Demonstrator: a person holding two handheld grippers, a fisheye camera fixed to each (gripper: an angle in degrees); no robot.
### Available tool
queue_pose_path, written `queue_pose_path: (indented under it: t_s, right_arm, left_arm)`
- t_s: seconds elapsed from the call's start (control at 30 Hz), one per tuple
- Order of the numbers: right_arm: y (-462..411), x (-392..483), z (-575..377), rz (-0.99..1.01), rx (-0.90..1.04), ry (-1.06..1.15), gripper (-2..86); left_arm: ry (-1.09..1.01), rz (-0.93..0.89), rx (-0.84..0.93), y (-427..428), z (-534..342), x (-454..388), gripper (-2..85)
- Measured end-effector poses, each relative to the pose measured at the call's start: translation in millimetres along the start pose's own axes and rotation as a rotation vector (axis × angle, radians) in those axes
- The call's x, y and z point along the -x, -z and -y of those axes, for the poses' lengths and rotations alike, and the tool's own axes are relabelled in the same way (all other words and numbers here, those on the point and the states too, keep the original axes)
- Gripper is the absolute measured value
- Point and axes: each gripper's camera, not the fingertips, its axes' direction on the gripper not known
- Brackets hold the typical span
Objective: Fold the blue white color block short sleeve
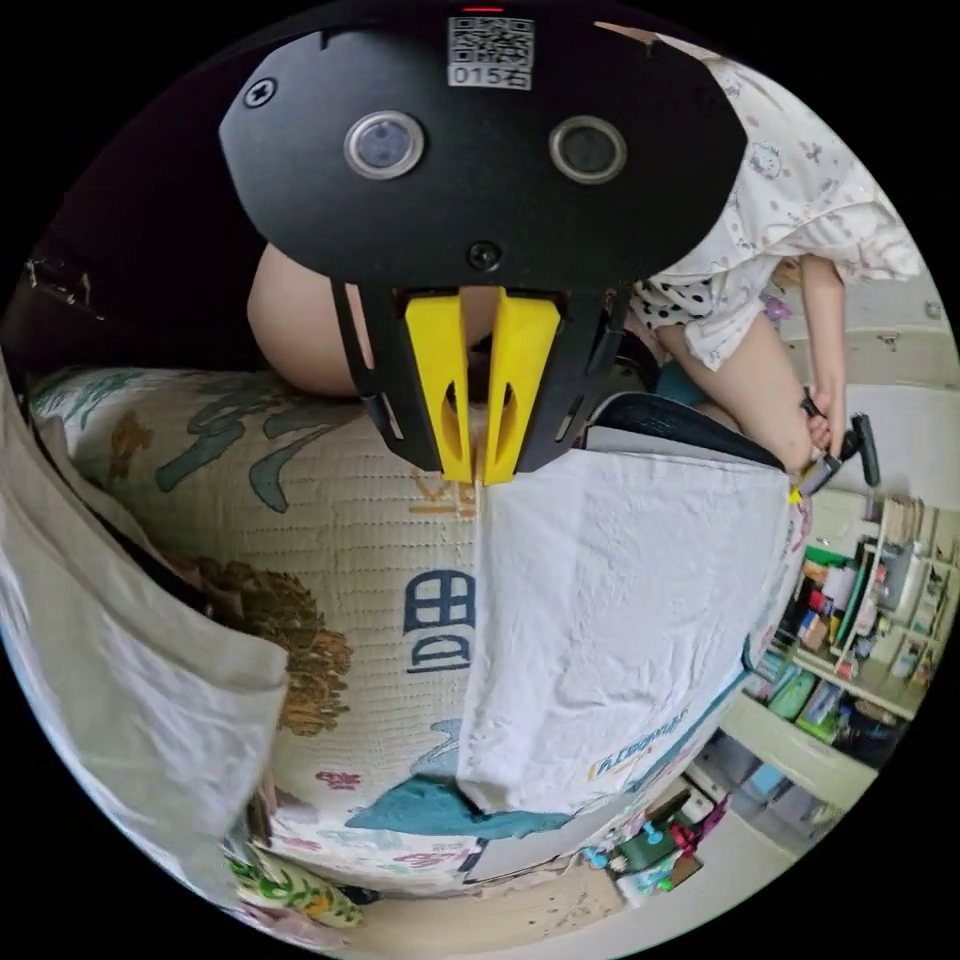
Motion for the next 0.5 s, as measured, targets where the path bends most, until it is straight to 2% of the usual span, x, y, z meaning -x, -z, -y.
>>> queue_pose_path:
  t_s: [0.07,0.23,0.33,0.5]
  right_arm:
    - [13.1,-25.0,-7.8,0.036,-0.078,-0.099,0.6]
    - [15.5,-48.2,-11.6,0.075,-0.062,-0.133,0.1]
    - [17.8,-51.9,-13.4,0.055,-0.062,-0.12,0.2]
    - [34.3,-61.0,-10.6,0.186,-0.127,-0.112,1.0]
  left_arm:
    - [0.034,-0.046,-0.035,8.9,-6.6,7.9,-0.9]
    - [0.102,-0.096,-0.113,24.1,-14.7,18.5,-0.9]
    - [0.071,-0.14,-0.193,33.8,-18.3,11.5,-0.9]
    - [-0.022,-0.112,-0.264,46.4,-18.0,-18.4,-0.9]
